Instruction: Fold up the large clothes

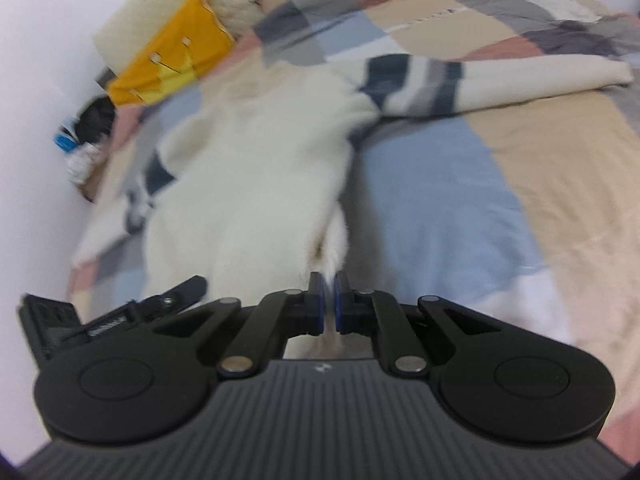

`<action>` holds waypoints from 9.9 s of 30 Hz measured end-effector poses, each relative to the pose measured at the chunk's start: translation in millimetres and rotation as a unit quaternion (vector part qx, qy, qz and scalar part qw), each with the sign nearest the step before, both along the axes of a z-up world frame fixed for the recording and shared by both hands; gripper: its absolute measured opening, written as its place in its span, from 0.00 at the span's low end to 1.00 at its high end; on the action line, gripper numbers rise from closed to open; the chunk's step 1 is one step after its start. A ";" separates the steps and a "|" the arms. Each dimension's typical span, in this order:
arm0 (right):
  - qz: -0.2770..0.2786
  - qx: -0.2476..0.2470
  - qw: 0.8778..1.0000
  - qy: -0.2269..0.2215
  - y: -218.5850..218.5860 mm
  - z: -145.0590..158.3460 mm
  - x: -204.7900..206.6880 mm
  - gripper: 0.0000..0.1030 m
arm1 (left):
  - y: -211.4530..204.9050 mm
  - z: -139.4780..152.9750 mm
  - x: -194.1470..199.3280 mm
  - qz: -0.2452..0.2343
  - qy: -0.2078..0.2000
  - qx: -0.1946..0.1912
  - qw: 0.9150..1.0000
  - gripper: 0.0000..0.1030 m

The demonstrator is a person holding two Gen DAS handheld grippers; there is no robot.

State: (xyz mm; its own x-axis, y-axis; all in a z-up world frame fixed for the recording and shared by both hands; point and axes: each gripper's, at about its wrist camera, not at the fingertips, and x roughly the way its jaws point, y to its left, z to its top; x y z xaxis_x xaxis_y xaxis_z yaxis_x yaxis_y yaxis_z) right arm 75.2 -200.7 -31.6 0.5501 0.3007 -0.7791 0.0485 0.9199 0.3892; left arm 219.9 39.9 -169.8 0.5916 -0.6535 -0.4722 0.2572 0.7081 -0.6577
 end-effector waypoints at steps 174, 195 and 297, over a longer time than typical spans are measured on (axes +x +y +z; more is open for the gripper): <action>-0.179 -0.029 0.971 -0.158 -99.7 -36.7 89.8 0.57 | -20.6 3.9 18.8 0.157 -0.046 0.282 0.946 0.46; -0.276 0.174 0.937 -0.129 -249.8 -174.0 180.8 0.84 | -16.7 -28.5 61.3 0.206 0.016 0.288 0.935 0.46; 0.179 -0.020 0.968 -0.174 181.5 -76.7 147.3 0.70 | 166.0 36.5 43.5 0.264 -0.024 0.088 0.960 0.47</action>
